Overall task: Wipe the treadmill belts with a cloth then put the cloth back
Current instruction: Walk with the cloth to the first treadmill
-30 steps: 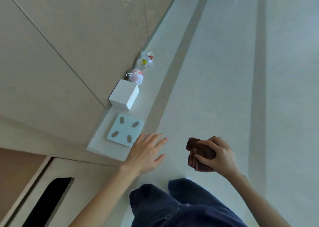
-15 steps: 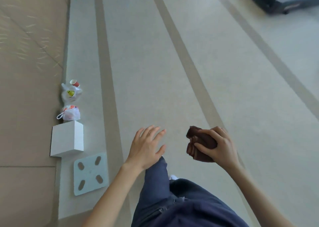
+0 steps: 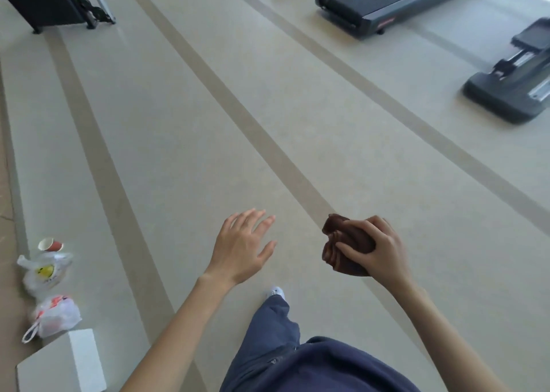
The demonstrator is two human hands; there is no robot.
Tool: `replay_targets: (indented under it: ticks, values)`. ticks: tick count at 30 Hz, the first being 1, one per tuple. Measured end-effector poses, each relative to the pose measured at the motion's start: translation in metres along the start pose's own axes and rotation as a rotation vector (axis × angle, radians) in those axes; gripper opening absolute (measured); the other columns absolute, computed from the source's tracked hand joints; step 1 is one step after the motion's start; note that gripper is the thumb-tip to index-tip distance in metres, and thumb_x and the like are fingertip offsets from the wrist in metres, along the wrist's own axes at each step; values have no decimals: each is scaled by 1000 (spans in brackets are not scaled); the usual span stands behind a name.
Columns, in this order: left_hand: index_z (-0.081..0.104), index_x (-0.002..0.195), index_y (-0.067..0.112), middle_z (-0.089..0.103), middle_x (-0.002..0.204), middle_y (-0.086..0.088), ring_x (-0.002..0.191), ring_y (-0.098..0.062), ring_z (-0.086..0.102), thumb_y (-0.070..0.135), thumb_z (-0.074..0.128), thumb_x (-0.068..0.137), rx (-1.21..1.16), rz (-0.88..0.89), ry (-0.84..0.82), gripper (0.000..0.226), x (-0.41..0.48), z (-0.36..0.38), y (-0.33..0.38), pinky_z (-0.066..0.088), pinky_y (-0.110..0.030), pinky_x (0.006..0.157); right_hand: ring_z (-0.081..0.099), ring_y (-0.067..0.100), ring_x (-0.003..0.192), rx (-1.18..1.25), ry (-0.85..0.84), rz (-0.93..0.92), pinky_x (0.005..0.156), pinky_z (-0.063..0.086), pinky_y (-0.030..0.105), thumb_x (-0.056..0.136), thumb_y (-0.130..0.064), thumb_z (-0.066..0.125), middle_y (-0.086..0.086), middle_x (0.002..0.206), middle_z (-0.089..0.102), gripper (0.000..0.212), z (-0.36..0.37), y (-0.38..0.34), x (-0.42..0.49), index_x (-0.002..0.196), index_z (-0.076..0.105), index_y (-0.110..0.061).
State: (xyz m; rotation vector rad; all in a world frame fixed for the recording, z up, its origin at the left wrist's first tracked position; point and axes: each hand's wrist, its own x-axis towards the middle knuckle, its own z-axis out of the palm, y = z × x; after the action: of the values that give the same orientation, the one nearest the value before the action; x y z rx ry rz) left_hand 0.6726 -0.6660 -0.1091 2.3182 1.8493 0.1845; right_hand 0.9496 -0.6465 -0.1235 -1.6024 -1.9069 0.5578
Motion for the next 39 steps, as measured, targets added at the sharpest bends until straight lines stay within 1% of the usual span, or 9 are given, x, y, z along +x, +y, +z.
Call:
replay_targets:
  ticks: [5, 10, 13, 15, 19, 24, 31, 34, 39]
  values:
    - [60, 124, 17, 60, 126, -6, 117, -26, 55, 44, 35, 86, 18, 72, 22, 52, 71, -17, -32, 42, -41, 98, 54, 12, 82, -49, 87, 3, 72, 43, 29, 66, -32, 85, -11, 84, 54, 34, 6, -3, 65, 97, 69, -32]
    - [60, 123, 18, 60, 126, -6, 117, -25, 55, 43, 39, 86, 5, 118, 11, 50, 127, -17, -43, 42, -41, 97, 51, 9, 80, -74, 126, 50, 71, 42, 29, 65, -31, 85, -12, 83, 54, 35, 9, 14, 103, 96, 69, -31]
    - [58, 127, 18, 57, 130, -6, 122, -26, 51, 40, 47, 86, -19, 152, -37, 47, 165, -7, -41, 39, -42, 100, 50, 7, 80, -59, 146, 100, 72, 41, 28, 67, -35, 82, -13, 83, 53, 33, 9, 28, 127, 96, 69, -32]
    - [58, 127, 17, 57, 130, -6, 122, -26, 51, 39, 49, 85, -28, 170, -44, 48, 192, 0, -36, 39, -42, 100, 51, 9, 81, -48, 148, 130, 72, 42, 28, 67, -36, 79, -14, 82, 52, 31, 9, 40, 146, 96, 69, -32]
    - [56, 129, 19, 56, 131, -5, 123, -24, 50, 41, 48, 87, -21, 193, -65, 48, 250, 9, -23, 38, -41, 101, 54, 11, 82, -29, 121, 169, 70, 43, 29, 66, -31, 84, -15, 83, 52, 33, 5, 69, 189, 95, 68, -34]
    - [53, 132, 19, 52, 136, -5, 128, -24, 45, 38, 54, 89, -25, 201, -62, 47, 344, 7, -3, 33, -41, 105, 55, 10, 81, -17, 115, 174, 67, 42, 27, 66, -34, 83, -14, 83, 54, 33, -20, 114, 273, 95, 68, -34]
    - [50, 135, 20, 49, 138, -4, 131, -23, 40, 39, 50, 91, -72, 188, -1, 48, 471, 0, 43, 29, -40, 109, 55, 12, 82, -26, 133, 118, 69, 47, 33, 68, -38, 81, -12, 85, 55, 32, -69, 168, 389, 96, 68, -34]
    - [44, 138, 22, 44, 142, -2, 134, -20, 35, 42, 44, 93, -73, 216, -14, 50, 511, 4, 60, 23, -37, 111, 55, 12, 82, -26, 146, 126, 70, 46, 33, 68, -37, 82, -11, 85, 55, 32, -77, 181, 419, 97, 69, -32]
    - [41, 140, 25, 41, 144, 1, 135, -17, 32, 45, 40, 93, -64, 258, -86, 51, 570, 19, 63, 22, -36, 112, 56, 12, 82, -7, 151, 186, 71, 46, 32, 67, -34, 83, -9, 84, 57, 32, -74, 206, 461, 96, 70, -31]
